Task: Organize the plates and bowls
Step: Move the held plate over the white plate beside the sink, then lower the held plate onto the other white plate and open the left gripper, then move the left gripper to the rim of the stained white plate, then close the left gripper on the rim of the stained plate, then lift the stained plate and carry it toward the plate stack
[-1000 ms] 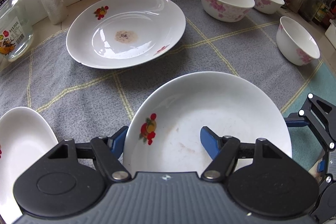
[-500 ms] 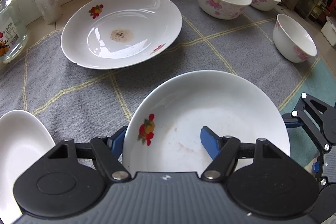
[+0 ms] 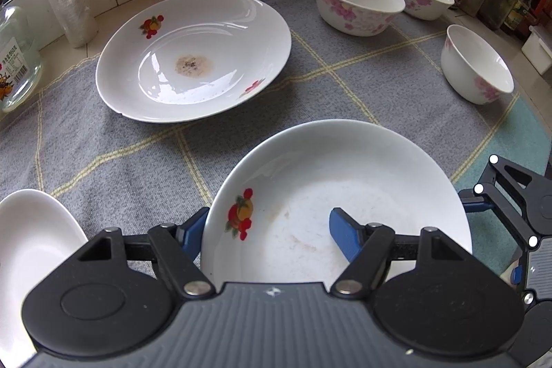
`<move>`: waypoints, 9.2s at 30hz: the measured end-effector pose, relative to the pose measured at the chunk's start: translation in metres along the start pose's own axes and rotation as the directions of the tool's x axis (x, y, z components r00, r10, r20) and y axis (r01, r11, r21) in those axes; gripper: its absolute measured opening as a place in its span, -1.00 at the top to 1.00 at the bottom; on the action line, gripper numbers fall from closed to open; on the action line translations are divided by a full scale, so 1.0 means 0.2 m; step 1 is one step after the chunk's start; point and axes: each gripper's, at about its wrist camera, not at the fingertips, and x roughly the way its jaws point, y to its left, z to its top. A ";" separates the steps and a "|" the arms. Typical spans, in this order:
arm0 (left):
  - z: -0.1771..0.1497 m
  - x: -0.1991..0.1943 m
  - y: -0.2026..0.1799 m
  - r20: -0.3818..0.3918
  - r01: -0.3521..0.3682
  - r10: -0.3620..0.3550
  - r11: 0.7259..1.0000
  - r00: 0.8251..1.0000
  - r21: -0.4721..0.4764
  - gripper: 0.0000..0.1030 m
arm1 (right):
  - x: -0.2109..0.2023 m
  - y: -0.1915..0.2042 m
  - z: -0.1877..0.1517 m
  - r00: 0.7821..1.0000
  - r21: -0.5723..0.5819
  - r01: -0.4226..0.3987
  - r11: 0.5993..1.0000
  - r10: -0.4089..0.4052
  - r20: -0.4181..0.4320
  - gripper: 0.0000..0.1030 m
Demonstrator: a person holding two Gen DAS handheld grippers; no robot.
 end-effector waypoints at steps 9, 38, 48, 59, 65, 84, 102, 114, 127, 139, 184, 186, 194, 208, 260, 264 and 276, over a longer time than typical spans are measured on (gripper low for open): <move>0.00 -0.02 -0.02 0.005 0.012 -0.012 1.000 1.000 0.009 -0.41 | -0.03 0.00 0.01 1.000 -0.002 0.008 1.000 -0.008 -0.011 -1.00; -0.09 -0.36 0.32 0.114 -0.050 0.067 0.988 0.991 -0.147 -0.41 | 0.02 0.11 0.42 0.996 -0.156 -0.086 0.984 0.086 -0.009 -1.00; -0.21 -0.45 0.58 0.114 -0.093 0.121 0.970 0.986 -0.226 -0.41 | 0.19 0.25 0.60 0.989 -0.220 -0.144 0.965 0.144 -0.019 -1.00; -0.35 -0.50 0.83 0.106 -0.133 0.172 0.944 0.979 -0.300 -0.41 | 0.39 0.39 0.76 0.979 -0.264 -0.205 0.943 0.202 -0.035 -1.00; -0.41 -0.49 0.93 0.093 -0.146 0.185 0.934 0.978 -0.327 -0.41 | 0.48 0.43 0.81 0.973 -0.265 -0.230 0.936 0.225 -0.048 -1.00; -0.46 -0.41 1.06 0.046 -0.159 0.186 0.925 0.981 -0.344 -0.41 | 0.63 0.47 0.86 0.960 -0.231 -0.278 0.932 0.262 -0.098 -1.00; -0.45 -0.35 1.08 0.031 -0.164 0.184 0.933 0.982 -0.321 -0.41 | 0.67 0.48 0.91 0.949 -0.168 -0.294 0.941 0.267 -0.167 -1.00; -0.43 -0.33 1.10 0.043 -0.149 0.172 0.936 0.984 -0.318 -0.41 | 0.63 0.48 0.93 0.945 -0.134 -0.286 0.949 0.256 -0.203 -1.00; -0.42 -0.32 1.09 0.042 -0.164 0.187 0.933 0.982 -0.319 -0.42 | 0.60 0.49 0.93 0.951 -0.138 -0.264 0.955 0.234 -0.200 -1.00; -0.41 -0.30 1.08 0.035 -0.162 0.183 0.931 0.982 -0.328 -0.42 | 0.58 0.50 0.90 0.969 -0.182 -0.191 0.965 0.155 -0.194 -1.00; -0.02 -0.36 0.39 0.172 -0.182 0.220 0.960 0.960 -0.213 -0.79 | 0.30 -0.25 0.54 0.983 0.050 0.173 0.984 -0.170 -0.067 -1.00; 0.04 -0.33 0.37 0.151 -0.182 0.216 0.961 0.965 -0.208 -0.79 | 0.32 -0.30 0.54 0.986 0.052 0.157 0.986 -0.154 -0.059 -1.00; 0.24 -0.17 0.40 0.104 -0.164 0.185 0.969 0.977 -0.182 -0.78 | 0.45 -0.38 0.53 0.981 0.022 0.185 0.983 -0.183 -0.065 -1.00; 0.53 0.09 0.60 0.090 -0.124 0.142 0.975 0.986 -0.186 -0.77 | 0.52 -0.49 0.53 0.987 0.124 0.156 0.980 -0.148 -0.068 -1.00; 0.74 0.42 0.63 0.004 0.022 -0.022 0.998 1.000 -0.052 -0.38 | 0.65 -0.52 0.63 0.993 0.082 0.116 0.990 -0.116 -0.003 -1.00; 0.73 0.42 0.62 0.011 0.023 -0.022 0.999 1.000 -0.046 -0.39 | 0.65 -0.52 0.63 0.993 0.082 0.116 0.990 -0.116 -0.002 -1.00; 0.71 0.39 0.61 0.030 0.025 -0.024 0.999 0.999 -0.033 -0.39 | 0.65 -0.52 0.64 0.992 0.082 0.126 0.989 -0.125 -0.015 -1.00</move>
